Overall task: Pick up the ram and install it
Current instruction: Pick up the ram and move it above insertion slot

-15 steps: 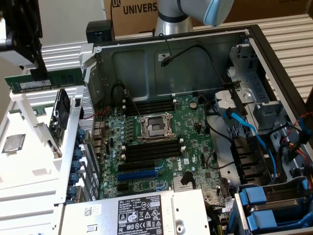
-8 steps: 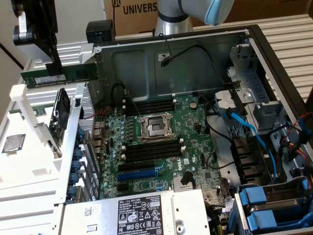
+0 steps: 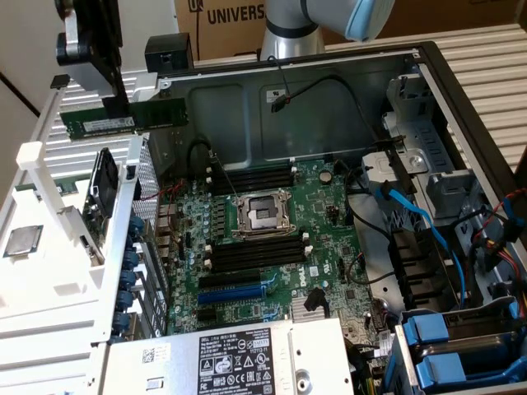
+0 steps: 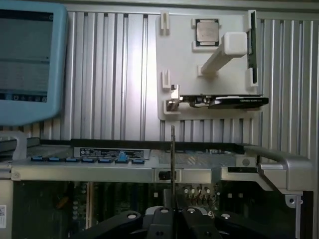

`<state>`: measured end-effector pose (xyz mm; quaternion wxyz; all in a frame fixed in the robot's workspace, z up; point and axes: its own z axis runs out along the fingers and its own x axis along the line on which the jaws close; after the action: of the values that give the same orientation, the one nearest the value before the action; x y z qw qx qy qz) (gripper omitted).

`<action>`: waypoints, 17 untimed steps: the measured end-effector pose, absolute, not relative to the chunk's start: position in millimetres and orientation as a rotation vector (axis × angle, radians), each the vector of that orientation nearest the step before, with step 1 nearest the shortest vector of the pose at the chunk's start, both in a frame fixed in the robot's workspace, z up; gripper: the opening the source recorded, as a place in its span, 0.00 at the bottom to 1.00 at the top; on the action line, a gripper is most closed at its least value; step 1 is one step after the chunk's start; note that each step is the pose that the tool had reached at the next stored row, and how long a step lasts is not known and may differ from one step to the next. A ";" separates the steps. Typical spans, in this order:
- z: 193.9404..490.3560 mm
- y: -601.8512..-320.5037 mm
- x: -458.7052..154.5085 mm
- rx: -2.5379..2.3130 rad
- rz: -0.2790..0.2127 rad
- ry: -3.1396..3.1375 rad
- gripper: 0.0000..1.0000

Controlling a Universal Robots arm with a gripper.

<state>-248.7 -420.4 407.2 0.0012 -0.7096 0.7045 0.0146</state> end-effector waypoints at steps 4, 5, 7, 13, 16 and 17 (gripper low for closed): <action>407.2 -416.0 -236.7 -2.227 0.044 2.211 0.12; 407.2 -413.8 -230.6 -2.227 0.044 2.211 0.12; 407.2 -411.4 -220.7 -2.227 0.043 2.211 0.12; 407.2 -410.4 -181.0 -2.227 0.043 2.210 0.12; 405.8 -408.6 -162.6 -2.226 0.040 2.209 0.12; 405.0 -407.7 -158.3 -2.226 0.038 2.209 0.12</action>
<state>-158.3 -407.7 405.0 0.0029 -0.7097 0.7044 0.0123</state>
